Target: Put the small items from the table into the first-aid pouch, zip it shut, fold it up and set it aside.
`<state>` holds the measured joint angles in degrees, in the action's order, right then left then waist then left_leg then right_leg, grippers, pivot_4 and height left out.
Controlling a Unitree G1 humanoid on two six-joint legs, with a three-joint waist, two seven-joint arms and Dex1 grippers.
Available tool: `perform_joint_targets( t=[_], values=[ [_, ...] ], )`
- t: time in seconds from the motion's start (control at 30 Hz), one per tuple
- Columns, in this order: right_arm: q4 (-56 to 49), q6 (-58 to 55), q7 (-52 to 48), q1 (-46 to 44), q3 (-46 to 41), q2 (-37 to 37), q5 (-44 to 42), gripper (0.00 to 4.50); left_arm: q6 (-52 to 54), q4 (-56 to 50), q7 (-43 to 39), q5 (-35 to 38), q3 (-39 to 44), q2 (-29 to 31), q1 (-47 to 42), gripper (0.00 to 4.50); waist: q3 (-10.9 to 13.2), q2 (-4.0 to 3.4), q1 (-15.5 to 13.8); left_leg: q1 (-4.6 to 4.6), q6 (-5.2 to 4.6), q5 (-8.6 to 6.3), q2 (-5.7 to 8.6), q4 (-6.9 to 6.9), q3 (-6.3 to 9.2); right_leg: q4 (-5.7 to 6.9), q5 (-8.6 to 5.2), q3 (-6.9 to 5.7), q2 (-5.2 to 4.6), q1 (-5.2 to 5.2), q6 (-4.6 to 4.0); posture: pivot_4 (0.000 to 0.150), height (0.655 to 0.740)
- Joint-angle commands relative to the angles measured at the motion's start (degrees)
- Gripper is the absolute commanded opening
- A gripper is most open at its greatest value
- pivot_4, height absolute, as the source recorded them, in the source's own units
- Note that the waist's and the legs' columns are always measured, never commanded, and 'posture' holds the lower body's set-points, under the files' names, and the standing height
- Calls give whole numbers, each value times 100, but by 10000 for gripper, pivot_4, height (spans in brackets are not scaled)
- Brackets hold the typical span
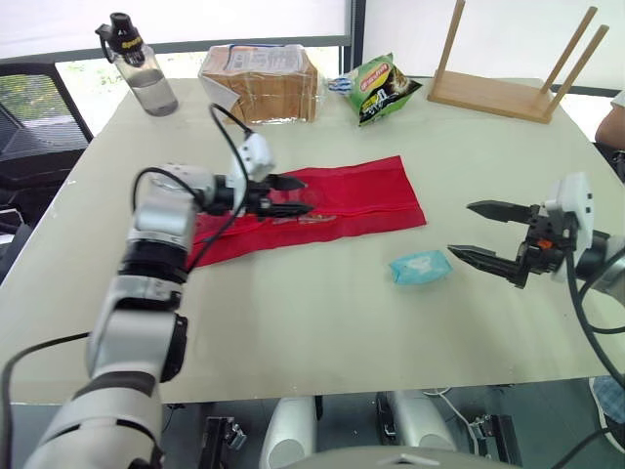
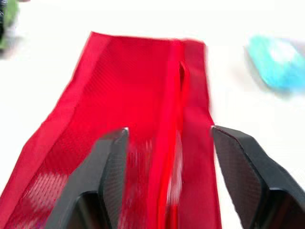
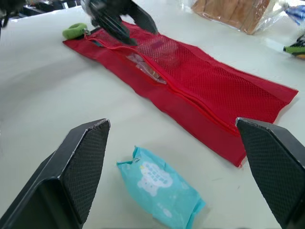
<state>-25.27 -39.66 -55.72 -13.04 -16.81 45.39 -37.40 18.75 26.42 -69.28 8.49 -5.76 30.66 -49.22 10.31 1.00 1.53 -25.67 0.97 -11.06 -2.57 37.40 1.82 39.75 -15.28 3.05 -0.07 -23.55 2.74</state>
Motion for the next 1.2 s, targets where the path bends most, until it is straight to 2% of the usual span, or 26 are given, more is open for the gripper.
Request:
perform_joint_targets(
  t=[0.03, 0.17, 0.3, 0.5, 0.7, 1.07, 1.2],
  values=[
    [-78, 75, 140, -123, -288, 142, -130, 45000, 424, -440, 1118, -369, -331, -644, -69, 29631, 0, 0, -52, 0, 0, 0, 2, 2, 0, 0, 1, 1, 0, 0, -2, 1500, 7400],
    [-198, -8, 475, -58, -305, 145, -135, 45000, -41, 469, 2286, -1007, -676, -1306, -339, 29631, -1, -2, -51, 6, 0, 0, 2, -5, -1, 1, 10, 7, 6, -2, -16, 1500, 7400],
    [-337, -37, 692, 58, -346, 156, -178, 45000, -435, 1174, 2601, -1344, -851, -1502, -620, 29631, 0, -2, -49, 6, 0, 0, 4, -6, -1, 1, 8, 7, 6, -2, -14, 1500, 7400],
    [-602, -154, 971, 398, -530, 186, -286, 45000, -1018, 1872, 2553, -1521, -979, -1714, -864, 29631, 0, -1, -78, 5, 0, 0, 4, -6, -2, 0, 8, 7, 4, -1, -14, 1500, 7400],
    [-683, -157, 1061, 617, -670, 255, -350, 45000, -1074, 1819, 2064, -1428, -1009, -1819, -902, 29631, 0, -1, -74, 4, 0, 0, 7, -4, -4, 0, 9, 9, 3, -1, -14, 1500, 7400],
    [-758, -226, 887, 837, -1066, 633, -596, 45000, -1623, 2761, 2802, -1932, -1081, -1999, -1359, 29631, 0, -1, -76, 4, 0, 0, 9, -4, -2, 0, 7, 9, 3, -1, -11, 1500, 7400],
    [-785, -233, 848, 822, -1084, 726, -672, 45000, -1469, 2914, 2550, -1675, -849, -2095, -1408, 20455, 0, -1, -68, 5, 0, 0, 9, -4, -2, 0, 7, 9, 3, -1, -10, 1500, 7400]
  ],
)
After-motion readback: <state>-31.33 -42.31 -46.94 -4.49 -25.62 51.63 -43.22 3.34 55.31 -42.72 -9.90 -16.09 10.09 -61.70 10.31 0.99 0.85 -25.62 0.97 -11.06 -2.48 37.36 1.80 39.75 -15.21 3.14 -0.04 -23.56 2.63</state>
